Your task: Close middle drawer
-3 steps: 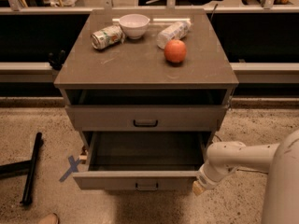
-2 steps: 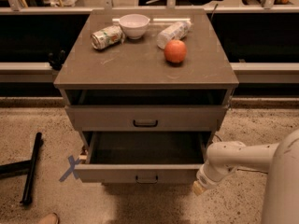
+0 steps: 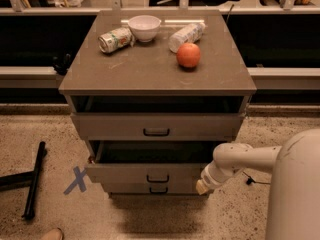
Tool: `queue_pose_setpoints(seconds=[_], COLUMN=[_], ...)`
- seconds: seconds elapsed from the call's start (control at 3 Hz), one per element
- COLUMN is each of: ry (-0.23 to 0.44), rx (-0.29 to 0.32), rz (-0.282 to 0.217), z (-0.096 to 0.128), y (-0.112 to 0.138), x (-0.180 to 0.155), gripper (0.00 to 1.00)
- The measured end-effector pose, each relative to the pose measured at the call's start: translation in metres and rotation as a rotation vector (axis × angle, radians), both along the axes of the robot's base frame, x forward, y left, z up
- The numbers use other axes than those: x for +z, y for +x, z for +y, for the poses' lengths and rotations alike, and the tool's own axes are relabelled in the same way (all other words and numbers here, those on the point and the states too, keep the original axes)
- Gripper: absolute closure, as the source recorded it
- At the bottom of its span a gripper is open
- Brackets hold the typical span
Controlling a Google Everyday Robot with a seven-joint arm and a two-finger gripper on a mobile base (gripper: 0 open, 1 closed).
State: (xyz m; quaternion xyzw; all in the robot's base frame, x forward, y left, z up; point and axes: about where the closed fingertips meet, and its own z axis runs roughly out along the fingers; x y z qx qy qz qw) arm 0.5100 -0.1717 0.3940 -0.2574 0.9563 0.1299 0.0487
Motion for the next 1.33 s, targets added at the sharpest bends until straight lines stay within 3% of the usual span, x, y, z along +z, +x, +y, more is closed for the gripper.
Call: queue_pose_setpoints(seconds=[0.67,1.33], ry=[0.078,0.125], rx=[-0.041,-0.07], rz=[-0.091,-0.154], z=[0.04,0.051], y=[0.073,0.106], x=[0.011,0.023], gripper=[1.0,1.0])
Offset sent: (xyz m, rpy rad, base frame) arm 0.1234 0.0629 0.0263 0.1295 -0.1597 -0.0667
